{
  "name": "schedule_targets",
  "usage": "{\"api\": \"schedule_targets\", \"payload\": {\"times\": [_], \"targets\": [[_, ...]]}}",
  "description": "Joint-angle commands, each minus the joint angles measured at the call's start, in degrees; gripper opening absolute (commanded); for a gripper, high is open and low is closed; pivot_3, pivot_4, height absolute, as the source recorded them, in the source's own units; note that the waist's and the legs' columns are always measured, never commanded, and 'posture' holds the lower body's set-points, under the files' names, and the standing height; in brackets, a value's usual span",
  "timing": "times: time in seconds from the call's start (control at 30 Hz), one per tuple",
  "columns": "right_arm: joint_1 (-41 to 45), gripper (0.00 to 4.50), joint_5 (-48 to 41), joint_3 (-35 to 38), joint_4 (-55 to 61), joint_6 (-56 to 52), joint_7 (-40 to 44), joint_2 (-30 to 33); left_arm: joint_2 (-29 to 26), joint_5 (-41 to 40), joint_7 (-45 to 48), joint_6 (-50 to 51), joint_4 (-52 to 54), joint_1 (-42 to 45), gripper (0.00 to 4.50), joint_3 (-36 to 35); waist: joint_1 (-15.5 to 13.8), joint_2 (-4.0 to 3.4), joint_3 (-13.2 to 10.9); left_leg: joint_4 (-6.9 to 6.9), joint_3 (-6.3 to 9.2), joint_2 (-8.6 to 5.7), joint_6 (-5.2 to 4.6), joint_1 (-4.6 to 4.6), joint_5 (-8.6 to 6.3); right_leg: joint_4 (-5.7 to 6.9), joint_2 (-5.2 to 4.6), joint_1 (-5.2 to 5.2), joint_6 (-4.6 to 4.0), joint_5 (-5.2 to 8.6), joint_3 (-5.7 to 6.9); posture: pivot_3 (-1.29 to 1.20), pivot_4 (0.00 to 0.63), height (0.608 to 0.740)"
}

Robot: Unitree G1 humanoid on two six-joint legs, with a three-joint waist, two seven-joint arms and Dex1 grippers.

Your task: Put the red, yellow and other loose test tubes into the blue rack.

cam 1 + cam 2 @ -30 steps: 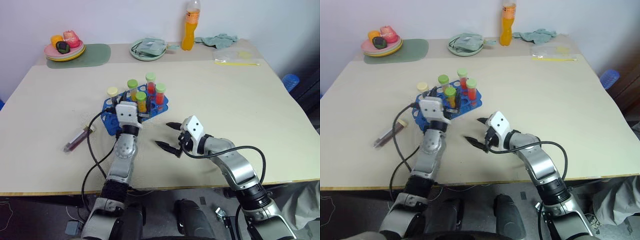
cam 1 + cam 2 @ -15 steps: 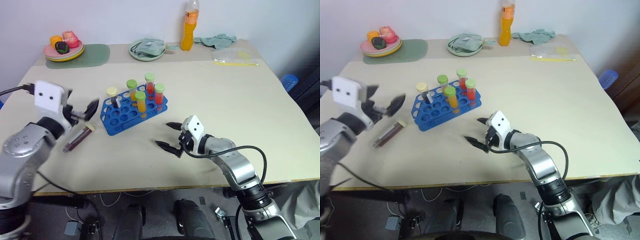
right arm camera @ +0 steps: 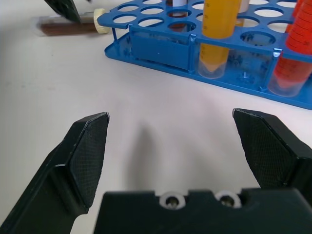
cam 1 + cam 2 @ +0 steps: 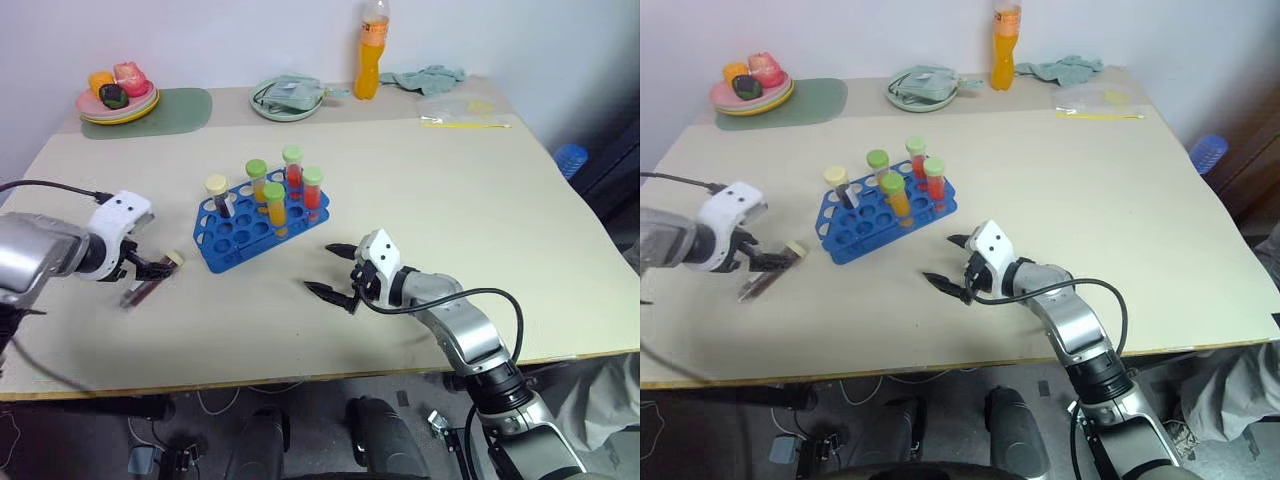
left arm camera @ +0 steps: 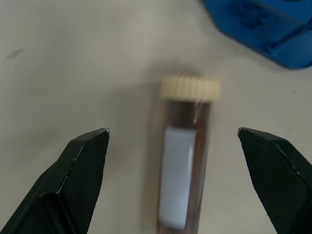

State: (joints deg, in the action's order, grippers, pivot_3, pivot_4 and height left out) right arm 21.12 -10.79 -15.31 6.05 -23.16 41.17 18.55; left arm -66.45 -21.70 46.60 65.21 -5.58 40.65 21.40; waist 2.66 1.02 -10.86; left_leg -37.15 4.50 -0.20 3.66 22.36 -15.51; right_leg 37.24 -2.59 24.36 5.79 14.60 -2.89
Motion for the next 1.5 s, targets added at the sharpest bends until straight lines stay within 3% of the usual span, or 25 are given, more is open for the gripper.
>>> {"api": "schedule_targets", "payload": {"times": [0.03,0.13,0.3,0.37,0.5,0.6,0.7,0.77,0.87,0.97,1.1,1.23,1.5], "targets": [[-0.9,4.50,-0.1,0.7,3.2,0.6,-1.0,-0.3,0.9,7.4,5.4,-3.9,-5.3,4.1,4.35,5.8,0.0,0.00,0.0,0.00,0.00,0.00,0.00,0.00,0.00,0.00,0.00,0.01,0.00,0.00,0.00,0.00,0.150,0.740],[-1.9,4.50,0.1,0.6,4.1,0.5,-1.6,-0.2,2.1,10.7,8.8,-5.9,-8.2,6.0,3.52,7.9,-0.1,0.00,0.0,-0.02,0.00,0.00,0.00,0.03,0.00,0.00,0.00,0.02,0.00,0.00,0.00,0.00,0.150,0.740],[-2.3,4.50,0.2,0.6,4.9,0.2,-2.1,-0.1,1.9,14.0,11.0,-8.7,-9.8,4.9,0.97,6.3,0.0,0.00,0.0,-0.03,0.00,0.01,-0.01,0.03,0.00,0.03,-0.01,0.02,0.00,0.01,0.00,0.00,0.150,0.740],[-2.3,4.50,0.1,0.8,5.1,0.1,-2.2,0.0,0.3,13.7,10.5,-9.8,-9.9,3.7,0.97,2.7,0.0,0.01,0.0,-0.04,0.01,0.01,-0.01,0.03,0.00,0.03,-0.02,0.02,0.00,0.01,-0.01,0.00,0.150,0.740],[-2.8,4.50,0.0,1.0,5.3,0.1,-2.1,0.5,2.9,8.3,1.0,-24.2,-10.1,-1.9,0.97,-20.1,-0.1,0.11,0.0,-0.05,0.03,0.05,-0.01,0.07,0.00,0.06,-0.01,0.11,0.00,0.00,0.00,0.00,0.150,0.740],[-2.8,4.50,-0.1,0.9,5.3,-0.1,-2.0,0.7,10.3,1.1,-5.7,-26.2,3.6,-10.2,0.97,-40.9,-0.3,0.12,0.0,-0.10,0.05,0.04,-0.01,0.14,0.00,0.00,-0.12,0.10,0.01,0.00,0.02,0.00,0.150,0.740],[-2.5,4.50,-0.4,0.8,5.3,-0.3,-1.3,0.8,19.6,-7.4,-8.6,-23.6,21.7,-18.3,0.97,-50.3,-0.4,0.13,0.0,-0.14,0.00,0.00,-0.03,0.15,-0.02,-0.01,-0.26,0.08,0.03,-0.01,0.01,0.00,0.150,0.740],[-1.9,4.50,-0.6,0.4,4.6,-0.2,-0.3,0.7,28.2,-11.6,-13.7,-23.4,37.0,-24.4,0.97,-47.9,-0.6,0.15,0.0,-0.13,-0.05,0.00,-0.05,0.11,-0.04,-0.03,-0.32,0.03,0.04,-0.02,-0.02,0.00,0.150,0.740],[-0.4,4.50,-0.3,-0.3,3.0,0.2,0.6,0.1,39.4,1.9,-26.2,-31.0,47.9,-29.2,0.97,-30.5,-1.5,0.22,0.1,-0.28,0.00,-0.03,-0.05,0.11,-0.04,0.04,-0.31,-0.04,0.06,-0.03,-0.02,0.00,0.150,0.740],[0.9,4.50,0.0,-0.5,1.8,0.6,1.2,-0.5,48.0,15.9,-35.7,-44.7,44.9,-32.4,0.97,-19.3,-1.8,0.22,0.1,-0.29,-0.04,-0.07,-0.05,-0.04,-0.04,0.04,-0.20,-0.18,0.05,-0.12,-0.07,0.00,0.150,0.740],[1.2,4.50,0.1,-0.4,1.2,1.1,1.7,-0.3,54.5,22.3,-42.0,-55.9,36.6,-34.3,0.97,-16.8,-1.6,0.13,0.1,-0.21,-0.04,0.01,-0.05,-0.16,-0.03,0.07,-0.05,-0.18,-0.01,-0.13,-0.09,0.00,0.150,0.740],[0.8,4.50,0.3,-0.1,1.6,1.1,1.2,-0.2,59.2,24.7,-48.4,-61.6,29.4,-33.1,0.97,-20.3,-1.8,0.13,0.1,-0.23,-0.05,-0.01,-0.05,-0.10,-0.03,0.02,-0.08,-0.18,0.00,-0.13,-0.08,0.00,0.150,0.740],[-0.2,4.50,0.2,0.3,3.0,0.5,0.0,-0.1,60.7,25.9,-49.7,-64.0,18.9,-28.7,0.97,-21.2,-1.9,0.13,0.1,-0.26,-0.04,-0.03,-0.05,-0.06,-0.03,0.01,-0.09,-0.18,0.01,-0.13,-0.06,0.00,0.150,0.740]]}}
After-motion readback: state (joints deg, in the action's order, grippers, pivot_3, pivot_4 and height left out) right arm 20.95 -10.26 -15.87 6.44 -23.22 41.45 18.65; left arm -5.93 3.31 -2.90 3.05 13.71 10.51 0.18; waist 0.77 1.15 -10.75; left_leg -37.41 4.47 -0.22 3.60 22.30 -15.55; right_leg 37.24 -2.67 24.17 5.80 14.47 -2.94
